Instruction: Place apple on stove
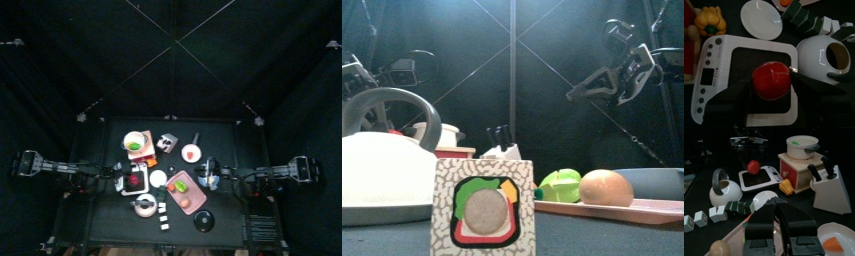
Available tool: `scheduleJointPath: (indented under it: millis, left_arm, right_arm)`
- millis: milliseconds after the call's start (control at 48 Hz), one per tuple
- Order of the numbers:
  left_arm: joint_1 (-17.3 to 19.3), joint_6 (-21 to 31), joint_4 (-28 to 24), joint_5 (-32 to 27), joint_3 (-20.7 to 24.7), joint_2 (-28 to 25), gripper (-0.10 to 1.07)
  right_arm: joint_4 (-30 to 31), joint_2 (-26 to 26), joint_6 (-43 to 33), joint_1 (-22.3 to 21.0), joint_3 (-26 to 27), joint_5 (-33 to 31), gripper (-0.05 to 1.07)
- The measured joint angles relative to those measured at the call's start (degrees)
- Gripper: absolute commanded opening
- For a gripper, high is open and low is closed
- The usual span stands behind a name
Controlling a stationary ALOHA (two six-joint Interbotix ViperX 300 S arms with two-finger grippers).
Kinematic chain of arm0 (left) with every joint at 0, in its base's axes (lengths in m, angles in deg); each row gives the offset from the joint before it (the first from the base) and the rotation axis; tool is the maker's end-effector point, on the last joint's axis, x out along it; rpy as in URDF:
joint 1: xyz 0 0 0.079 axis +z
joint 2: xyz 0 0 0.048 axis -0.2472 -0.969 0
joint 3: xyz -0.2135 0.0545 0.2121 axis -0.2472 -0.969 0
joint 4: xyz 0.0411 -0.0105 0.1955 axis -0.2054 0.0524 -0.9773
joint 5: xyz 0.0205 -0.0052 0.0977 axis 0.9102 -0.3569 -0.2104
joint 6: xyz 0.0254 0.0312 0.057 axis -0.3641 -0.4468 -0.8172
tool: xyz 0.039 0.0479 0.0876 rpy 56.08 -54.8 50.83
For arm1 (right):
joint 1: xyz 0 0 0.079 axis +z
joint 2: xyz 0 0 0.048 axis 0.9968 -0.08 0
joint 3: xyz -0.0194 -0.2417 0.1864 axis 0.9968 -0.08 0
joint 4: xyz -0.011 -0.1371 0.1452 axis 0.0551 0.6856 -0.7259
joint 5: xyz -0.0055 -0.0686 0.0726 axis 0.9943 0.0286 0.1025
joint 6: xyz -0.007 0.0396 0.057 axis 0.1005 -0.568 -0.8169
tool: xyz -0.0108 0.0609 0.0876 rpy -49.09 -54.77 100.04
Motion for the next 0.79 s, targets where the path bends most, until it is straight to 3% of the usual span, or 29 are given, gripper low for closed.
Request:
scheduleJointPath:
  millis: [271,792]
  left_arm:
    - [0.3,0.0,0.5,1.4,0.0,-5.1,0.98]
    - [0.5,0.0,1.7,1.6,0.0,-3.8,0.98]
  right_arm:
    - [0.2,-0.1,0.0,0.0,0.0,-0.1,0.02]
    - [0.3,-0.1,0.0,0.0,-0.1,0.0,0.02]
